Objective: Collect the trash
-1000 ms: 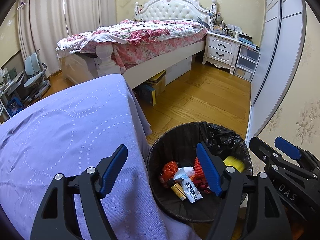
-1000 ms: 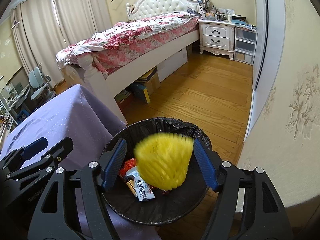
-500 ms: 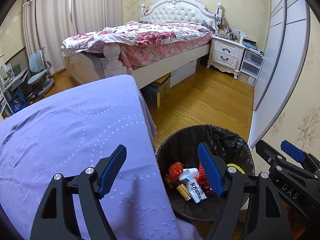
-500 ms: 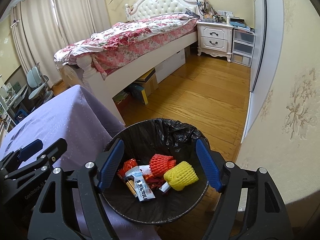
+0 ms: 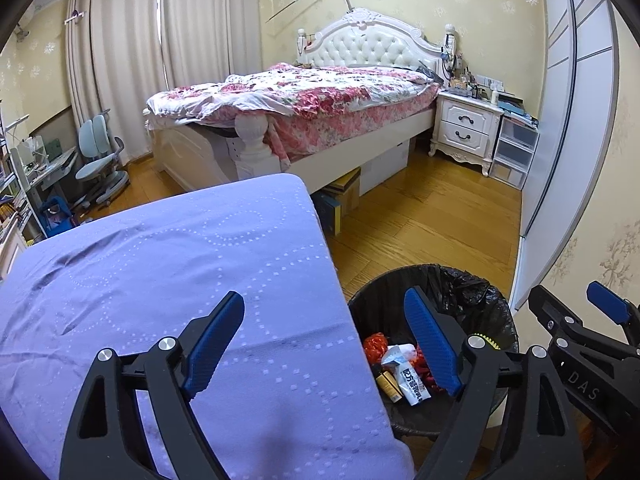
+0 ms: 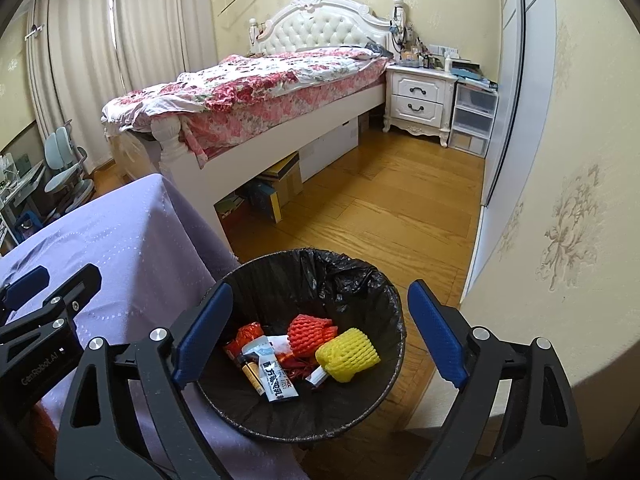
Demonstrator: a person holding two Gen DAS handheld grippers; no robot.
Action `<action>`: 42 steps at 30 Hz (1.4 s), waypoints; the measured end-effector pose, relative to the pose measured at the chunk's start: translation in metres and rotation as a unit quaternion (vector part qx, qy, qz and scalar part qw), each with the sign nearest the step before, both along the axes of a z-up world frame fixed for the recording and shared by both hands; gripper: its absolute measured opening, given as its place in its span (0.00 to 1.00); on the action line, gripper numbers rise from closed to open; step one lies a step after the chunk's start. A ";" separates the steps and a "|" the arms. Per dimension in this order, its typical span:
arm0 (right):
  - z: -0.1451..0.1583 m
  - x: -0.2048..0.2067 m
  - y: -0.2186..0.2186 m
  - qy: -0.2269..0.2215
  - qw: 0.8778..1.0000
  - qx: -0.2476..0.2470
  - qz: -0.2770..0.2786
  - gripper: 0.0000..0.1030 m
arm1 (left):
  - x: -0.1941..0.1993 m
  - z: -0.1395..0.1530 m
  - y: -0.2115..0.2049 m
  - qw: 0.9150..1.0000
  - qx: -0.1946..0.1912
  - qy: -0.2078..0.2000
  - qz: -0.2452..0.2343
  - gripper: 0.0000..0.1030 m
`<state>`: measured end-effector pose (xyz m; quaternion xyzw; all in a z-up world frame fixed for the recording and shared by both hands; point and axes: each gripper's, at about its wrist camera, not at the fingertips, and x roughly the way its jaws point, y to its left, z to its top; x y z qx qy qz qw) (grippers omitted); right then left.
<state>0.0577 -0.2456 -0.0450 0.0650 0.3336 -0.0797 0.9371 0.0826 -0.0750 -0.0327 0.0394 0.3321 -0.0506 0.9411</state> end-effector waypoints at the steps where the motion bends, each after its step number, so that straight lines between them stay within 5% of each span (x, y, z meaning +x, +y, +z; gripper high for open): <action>1: 0.002 -0.004 0.001 -0.003 1.000 0.000 0.001 0.85 | -0.002 0.001 0.002 1.000 -0.001 -0.001 0.001 0.80; 26: 0.049 -0.089 0.041 -0.047 0.998 -0.004 0.049 0.88 | -0.085 0.040 0.056 0.998 -0.010 -0.049 0.045 0.83; 42: 0.054 -0.104 0.046 -0.050 0.998 -0.007 0.049 0.88 | -0.097 0.043 0.062 0.997 -0.015 -0.057 0.047 0.83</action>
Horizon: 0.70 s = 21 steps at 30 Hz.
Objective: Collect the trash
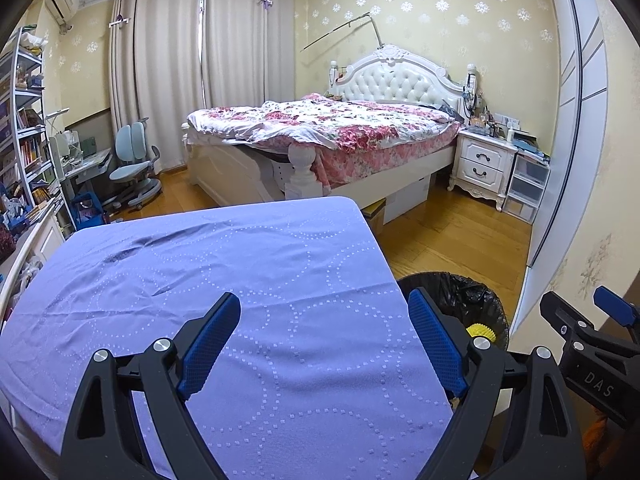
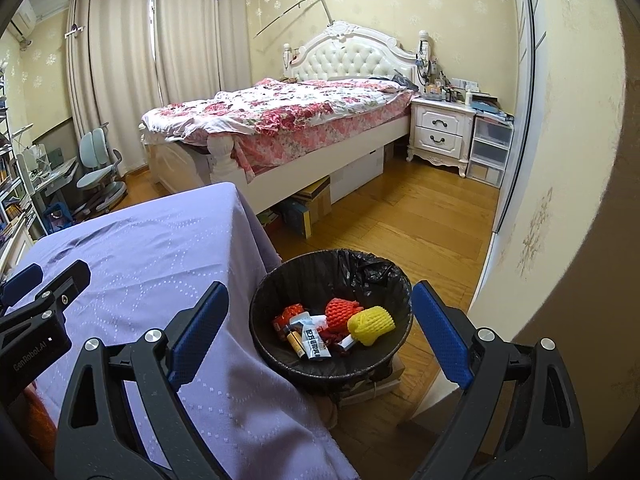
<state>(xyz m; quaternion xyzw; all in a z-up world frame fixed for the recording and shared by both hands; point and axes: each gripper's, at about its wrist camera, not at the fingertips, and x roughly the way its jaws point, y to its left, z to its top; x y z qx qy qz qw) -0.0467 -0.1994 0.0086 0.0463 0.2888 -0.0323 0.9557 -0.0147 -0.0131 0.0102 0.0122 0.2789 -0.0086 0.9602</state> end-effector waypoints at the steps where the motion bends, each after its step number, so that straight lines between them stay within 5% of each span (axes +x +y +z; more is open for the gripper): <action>1: 0.000 -0.001 0.000 0.000 1.000 0.000 0.000 0.88 | 0.000 0.000 0.000 1.000 0.000 0.000 0.000 0.83; 21: 0.000 -0.002 -0.001 0.000 1.000 -0.001 0.000 0.88 | 0.000 -0.001 -0.001 1.000 -0.002 0.002 0.000 0.83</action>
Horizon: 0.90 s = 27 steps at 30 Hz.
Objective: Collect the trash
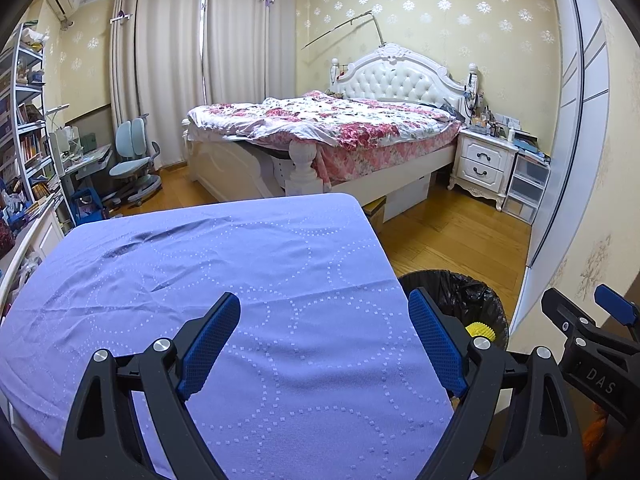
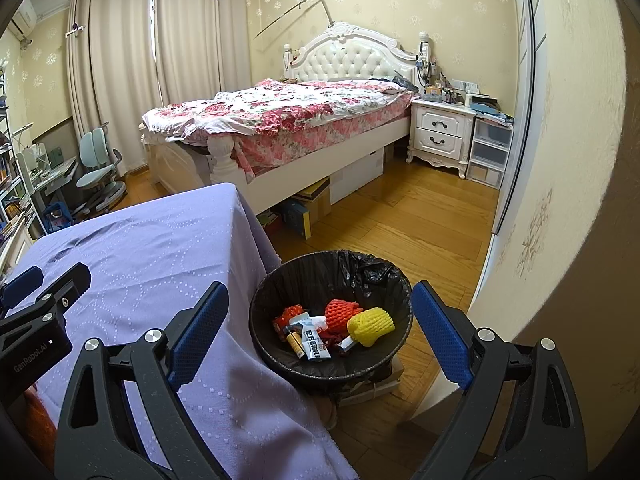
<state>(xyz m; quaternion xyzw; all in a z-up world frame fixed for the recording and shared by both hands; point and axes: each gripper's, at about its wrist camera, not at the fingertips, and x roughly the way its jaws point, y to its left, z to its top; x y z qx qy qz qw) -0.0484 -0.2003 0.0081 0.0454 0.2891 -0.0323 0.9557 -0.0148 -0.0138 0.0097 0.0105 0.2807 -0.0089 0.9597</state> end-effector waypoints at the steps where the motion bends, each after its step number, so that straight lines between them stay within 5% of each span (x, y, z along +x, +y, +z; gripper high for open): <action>1: 0.000 -0.001 0.000 0.000 1.000 0.001 0.000 0.88 | 0.000 0.000 0.000 1.000 0.000 0.000 0.000 0.83; 27: 0.000 -0.002 0.001 -0.001 1.000 0.000 0.000 0.88 | 0.000 0.000 0.001 1.000 -0.001 -0.001 0.000 0.83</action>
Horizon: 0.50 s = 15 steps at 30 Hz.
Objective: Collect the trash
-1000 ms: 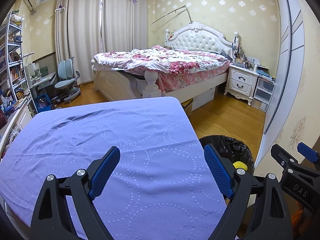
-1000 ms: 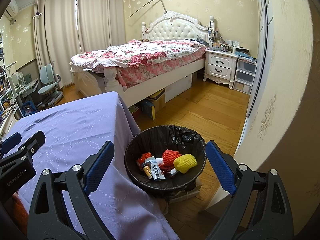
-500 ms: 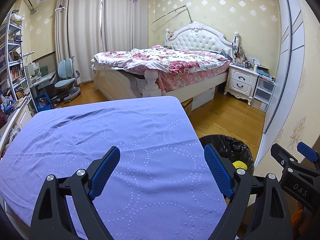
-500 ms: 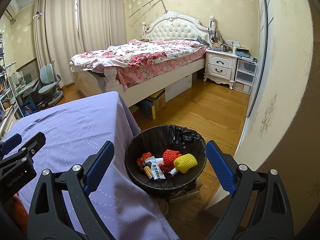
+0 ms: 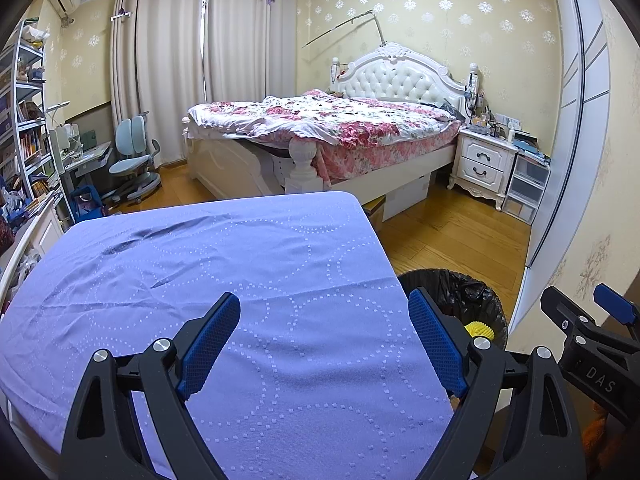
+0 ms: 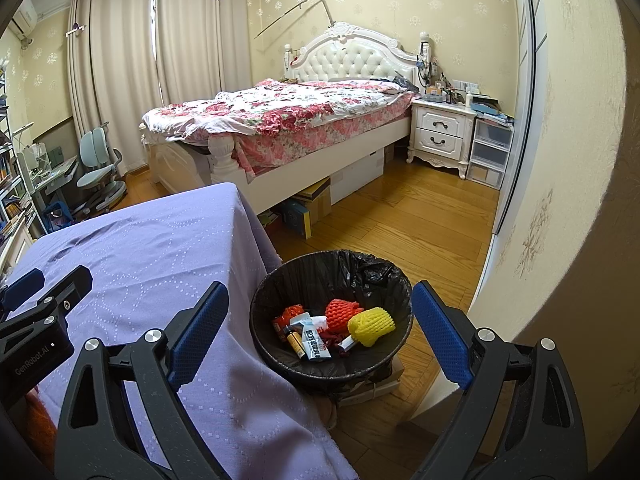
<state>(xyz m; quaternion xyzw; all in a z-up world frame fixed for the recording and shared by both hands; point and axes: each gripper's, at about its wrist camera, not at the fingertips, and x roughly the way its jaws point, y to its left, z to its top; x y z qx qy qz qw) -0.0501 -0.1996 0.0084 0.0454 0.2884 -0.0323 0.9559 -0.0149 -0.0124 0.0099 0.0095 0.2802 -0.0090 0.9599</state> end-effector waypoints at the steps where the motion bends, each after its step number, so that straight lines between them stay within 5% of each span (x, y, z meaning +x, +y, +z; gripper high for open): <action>1: 0.000 0.000 0.000 0.000 1.000 0.000 0.000 0.88 | 0.000 0.000 0.000 1.000 0.000 0.000 0.000 0.83; 15: -0.001 0.002 0.000 0.001 1.000 0.000 0.000 0.88 | -0.002 -0.006 -0.001 1.000 -0.001 0.000 -0.004 0.83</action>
